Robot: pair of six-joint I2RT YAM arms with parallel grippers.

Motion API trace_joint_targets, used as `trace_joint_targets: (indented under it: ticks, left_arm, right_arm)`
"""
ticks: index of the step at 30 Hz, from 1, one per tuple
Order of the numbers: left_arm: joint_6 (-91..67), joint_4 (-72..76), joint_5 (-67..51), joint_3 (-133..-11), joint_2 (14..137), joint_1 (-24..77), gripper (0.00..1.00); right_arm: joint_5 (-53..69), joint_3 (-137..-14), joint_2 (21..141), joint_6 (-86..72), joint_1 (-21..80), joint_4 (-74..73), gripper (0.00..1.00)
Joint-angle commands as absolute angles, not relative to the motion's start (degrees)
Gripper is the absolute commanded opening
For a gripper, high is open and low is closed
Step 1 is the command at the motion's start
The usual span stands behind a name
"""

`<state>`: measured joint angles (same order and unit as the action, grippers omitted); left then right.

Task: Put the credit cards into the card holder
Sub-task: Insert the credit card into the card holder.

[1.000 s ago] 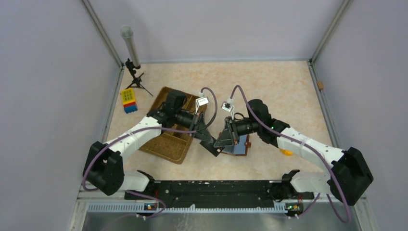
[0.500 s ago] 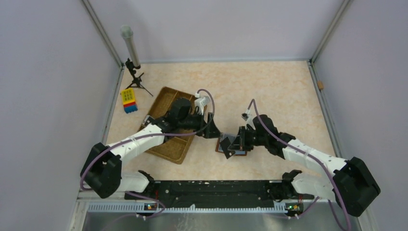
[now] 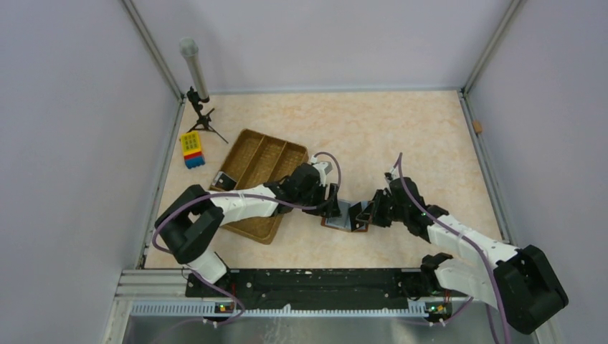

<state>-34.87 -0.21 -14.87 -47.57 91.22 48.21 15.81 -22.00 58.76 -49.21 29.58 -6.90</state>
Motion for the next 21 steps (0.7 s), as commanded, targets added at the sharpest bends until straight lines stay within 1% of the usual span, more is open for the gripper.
trace_joint_targets:
  ticks: [1,4,11,14,18,21]
  left_arm:
    - [-35.3,0.3,-9.8,-51.1,93.4,48.9,0.69]
    - [-34.7,-1.4,-8.0,-51.7,94.5,48.9,0.64]
    - [-33.7,-3.2,-6.3,-53.4,97.3,48.9,0.57]
    - [-33.5,-3.6,-5.7,-53.7,97.9,48.9,0.51]
    - [-33.2,-4.7,-4.5,-53.8,98.5,48.9,0.39]
    - [-33.0,-4.9,-4.7,-53.6,99.2,48.9,0.32]
  right_arm:
    - [15.3,-21.1,58.9,-50.1,28.4,-4.4,0.0]
    - [16.0,-20.0,58.7,-50.5,27.9,-3.1,0.0]
    - [18.5,-17.9,60.2,-51.3,27.1,1.4,0.0]
    - [19.9,-17.0,61.0,-51.8,27.0,4.0,0.0]
    - [20.6,-15.9,61.9,-52.3,26.7,6.0,0.0]
    - [21.0,-15.4,62.4,-52.5,26.6,7.0,0.0]
